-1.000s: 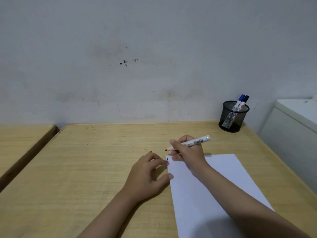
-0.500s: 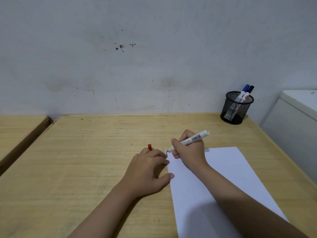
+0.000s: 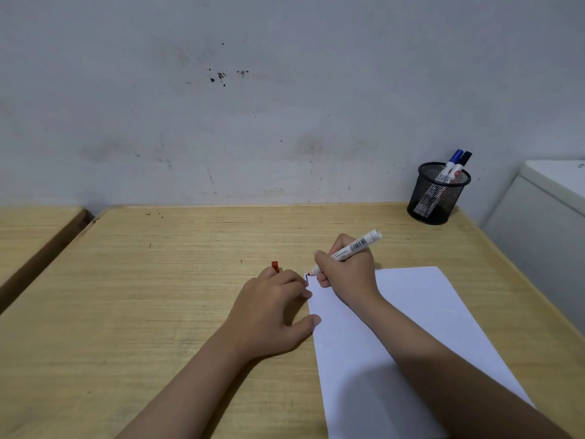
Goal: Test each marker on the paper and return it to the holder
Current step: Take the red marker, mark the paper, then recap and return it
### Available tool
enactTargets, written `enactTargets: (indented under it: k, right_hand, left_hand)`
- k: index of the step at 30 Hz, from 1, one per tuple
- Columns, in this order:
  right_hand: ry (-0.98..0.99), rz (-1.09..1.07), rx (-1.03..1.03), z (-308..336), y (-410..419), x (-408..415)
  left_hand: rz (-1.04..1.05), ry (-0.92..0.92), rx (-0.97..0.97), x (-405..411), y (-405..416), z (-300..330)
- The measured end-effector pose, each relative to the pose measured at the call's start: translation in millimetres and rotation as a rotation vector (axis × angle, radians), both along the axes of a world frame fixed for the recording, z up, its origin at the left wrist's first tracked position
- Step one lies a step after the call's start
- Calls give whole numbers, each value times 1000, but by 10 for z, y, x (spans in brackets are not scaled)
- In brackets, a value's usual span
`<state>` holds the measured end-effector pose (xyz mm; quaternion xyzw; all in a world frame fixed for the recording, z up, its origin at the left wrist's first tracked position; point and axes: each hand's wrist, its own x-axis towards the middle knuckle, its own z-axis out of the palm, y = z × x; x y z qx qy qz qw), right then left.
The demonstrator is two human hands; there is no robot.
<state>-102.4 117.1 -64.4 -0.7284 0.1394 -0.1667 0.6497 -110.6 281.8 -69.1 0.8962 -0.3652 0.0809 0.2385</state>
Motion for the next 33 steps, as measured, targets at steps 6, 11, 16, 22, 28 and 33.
enactTargets:
  k: [6, 11, 16, 22, 28, 33]
  right_hand:
    - [45, -1, -68, -6, -25, 24]
    - [15, -26, -3, -17, -40, 14]
    - [-55, -34, 224, 1, -92, 14]
    - [-97, 0, 308, 13, -95, 14]
    - [-162, 41, 179, 158, -38, -82]
    - [-251, 74, 151, 385, 1, -212]
  left_hand:
    - [-3, -6, -9, 3, -4, 1]
    - [-1, -15, -18, -7, -1, -4]
    - [65, -78, -90, 31, 22, -8]
    - [250, -113, -151, 188, 58, -53]
    - [313, 67, -389, 177, 76, 57]
    - [351, 566, -917, 6, 30, 310]
